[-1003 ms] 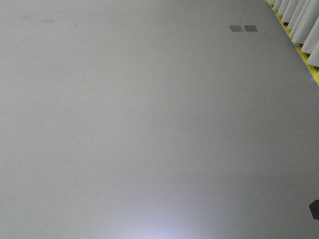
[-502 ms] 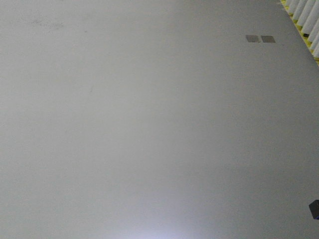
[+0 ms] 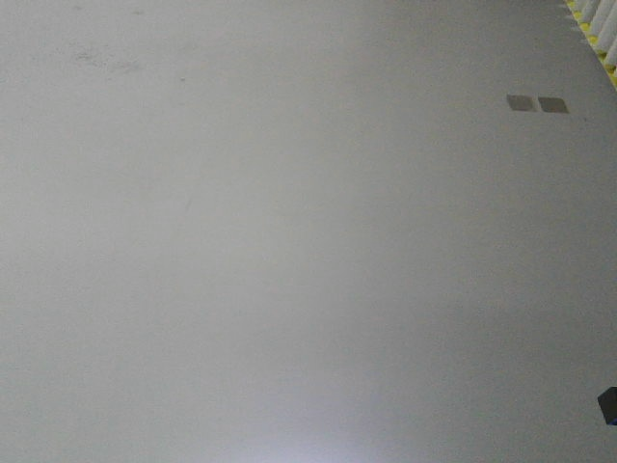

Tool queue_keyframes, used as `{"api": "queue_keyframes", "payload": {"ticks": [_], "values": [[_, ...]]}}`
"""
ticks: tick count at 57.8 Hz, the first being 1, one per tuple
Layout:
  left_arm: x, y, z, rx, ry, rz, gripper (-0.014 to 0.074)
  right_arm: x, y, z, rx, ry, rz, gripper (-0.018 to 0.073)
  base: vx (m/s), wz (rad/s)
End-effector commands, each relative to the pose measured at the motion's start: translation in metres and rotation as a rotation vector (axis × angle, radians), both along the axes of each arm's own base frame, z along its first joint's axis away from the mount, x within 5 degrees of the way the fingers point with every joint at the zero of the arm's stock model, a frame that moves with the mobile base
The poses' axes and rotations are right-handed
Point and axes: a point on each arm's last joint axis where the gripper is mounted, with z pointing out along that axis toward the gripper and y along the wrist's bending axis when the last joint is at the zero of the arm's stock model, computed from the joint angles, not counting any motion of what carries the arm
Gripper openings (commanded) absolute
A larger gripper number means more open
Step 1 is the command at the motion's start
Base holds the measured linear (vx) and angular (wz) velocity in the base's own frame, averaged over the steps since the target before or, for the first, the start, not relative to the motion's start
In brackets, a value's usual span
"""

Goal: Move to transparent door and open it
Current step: 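Drive the base forward across the grey floor, turning toward the wall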

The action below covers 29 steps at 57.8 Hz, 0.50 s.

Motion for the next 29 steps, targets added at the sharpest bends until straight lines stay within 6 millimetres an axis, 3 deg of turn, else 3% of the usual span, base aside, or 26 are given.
{"api": "queue_keyframes", "payload": {"ticks": [1, 29], "values": [[-0.0012, 0.0, 0.0032, -0.018, -0.081, -0.003, -0.0006, -0.0008, -0.0002, 0.0074, -0.012, -0.098, -0.004, -0.0006, 0.4, 0.09], [-0.0012, 0.0, 0.0032, -0.018, -0.081, -0.003, -0.0006, -0.0008, -0.0002, 0.0074, -0.012, -0.098, -0.004, -0.0006, 0.41, 0.1]]}}
